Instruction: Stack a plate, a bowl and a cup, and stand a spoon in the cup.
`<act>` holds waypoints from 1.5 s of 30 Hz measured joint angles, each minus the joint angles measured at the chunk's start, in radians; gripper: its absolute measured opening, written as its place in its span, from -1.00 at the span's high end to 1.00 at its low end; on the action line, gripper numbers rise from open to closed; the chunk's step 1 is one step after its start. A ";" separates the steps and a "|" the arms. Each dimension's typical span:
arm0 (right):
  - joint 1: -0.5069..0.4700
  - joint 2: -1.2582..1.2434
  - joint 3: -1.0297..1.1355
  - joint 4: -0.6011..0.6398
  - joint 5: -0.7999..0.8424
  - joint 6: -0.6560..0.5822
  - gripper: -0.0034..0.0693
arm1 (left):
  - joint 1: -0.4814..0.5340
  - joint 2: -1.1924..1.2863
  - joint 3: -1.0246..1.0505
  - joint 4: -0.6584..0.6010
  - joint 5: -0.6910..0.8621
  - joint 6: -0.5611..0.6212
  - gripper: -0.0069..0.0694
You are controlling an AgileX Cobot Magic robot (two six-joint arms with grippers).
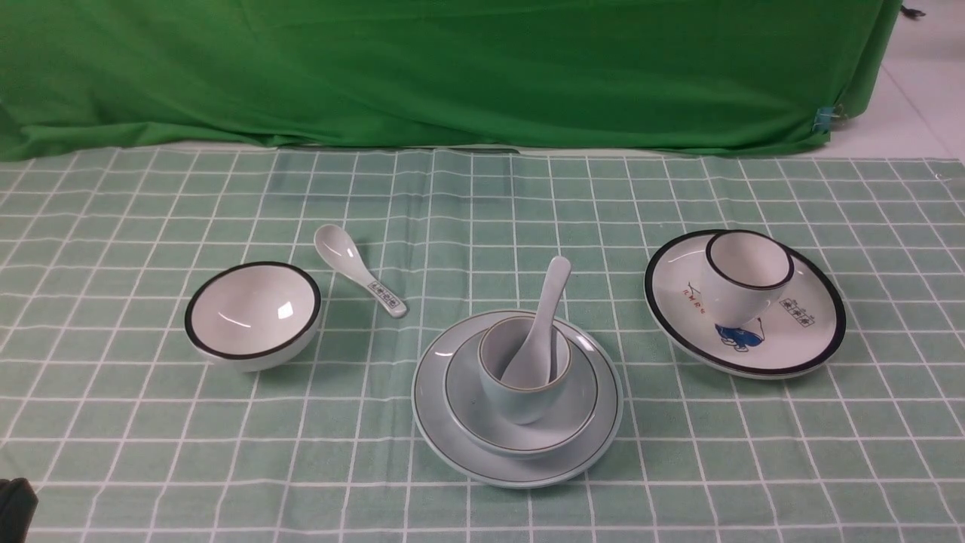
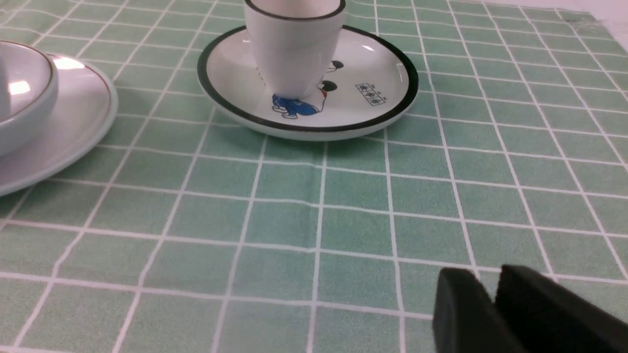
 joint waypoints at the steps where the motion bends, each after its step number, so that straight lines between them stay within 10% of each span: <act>1: 0.000 0.000 0.000 0.000 0.000 0.000 0.48 | 0.000 0.000 0.000 0.000 0.000 0.000 0.79; 45: 0.000 0.000 0.000 0.000 -0.003 -0.001 0.26 | 0.000 0.000 0.000 0.000 -0.002 0.003 0.79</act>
